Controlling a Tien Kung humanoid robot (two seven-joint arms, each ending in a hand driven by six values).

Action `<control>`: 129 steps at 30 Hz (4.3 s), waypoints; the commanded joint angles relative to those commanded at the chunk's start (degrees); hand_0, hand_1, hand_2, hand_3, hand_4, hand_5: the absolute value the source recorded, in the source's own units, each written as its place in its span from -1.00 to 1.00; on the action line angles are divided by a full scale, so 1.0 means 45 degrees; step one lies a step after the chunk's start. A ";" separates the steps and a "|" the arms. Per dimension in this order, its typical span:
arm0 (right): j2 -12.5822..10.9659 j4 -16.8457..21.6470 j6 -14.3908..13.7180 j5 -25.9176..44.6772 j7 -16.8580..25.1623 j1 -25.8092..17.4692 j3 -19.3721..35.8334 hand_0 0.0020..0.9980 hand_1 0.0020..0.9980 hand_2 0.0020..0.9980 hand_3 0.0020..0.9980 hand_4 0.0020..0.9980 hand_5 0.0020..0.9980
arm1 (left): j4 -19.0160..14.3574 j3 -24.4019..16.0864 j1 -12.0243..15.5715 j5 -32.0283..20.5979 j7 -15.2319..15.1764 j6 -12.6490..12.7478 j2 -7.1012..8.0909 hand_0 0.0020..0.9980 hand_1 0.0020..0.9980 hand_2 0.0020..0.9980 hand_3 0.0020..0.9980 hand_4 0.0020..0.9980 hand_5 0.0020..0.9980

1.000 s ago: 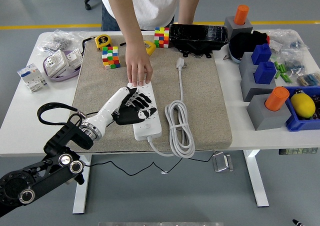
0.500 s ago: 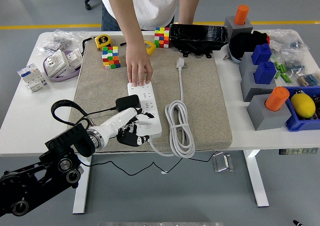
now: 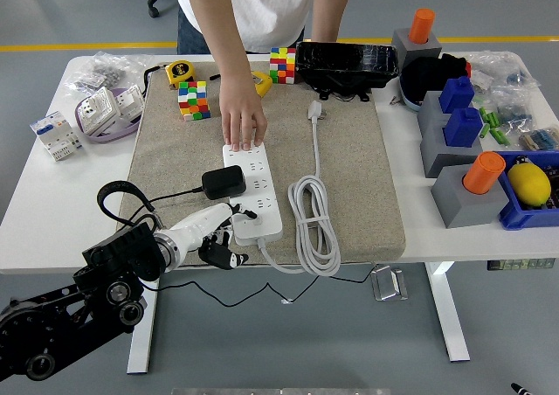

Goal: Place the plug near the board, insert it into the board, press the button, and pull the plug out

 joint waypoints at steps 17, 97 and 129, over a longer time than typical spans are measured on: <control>0.0038 0.0020 -0.0003 -0.0017 -0.0001 0.0013 0.0084 0.23 0.29 0.32 0.12 0.91 0.00 | -0.0119 0.0109 0.0002 -0.0184 0.0063 -0.0202 -0.0010 -0.85 -0.91 -0.71 0.65 0.55 -1.00; 0.0122 0.0126 -0.0024 0.0048 0.0004 -0.0125 0.0281 0.23 0.29 0.32 0.12 0.91 0.00 | 0.6398 0.0612 -0.1955 0.2185 -0.4483 0.4748 -0.1673 0.20 0.24 0.16 0.15 0.91 -0.44; 0.0108 0.0114 -0.0020 0.0021 0.0014 -0.0176 0.0286 0.23 0.29 0.32 0.12 0.91 0.00 | 0.5763 -0.0105 -0.1642 0.1970 -0.5758 0.5440 -0.1317 -0.33 -0.13 -0.07 0.08 0.54 -1.00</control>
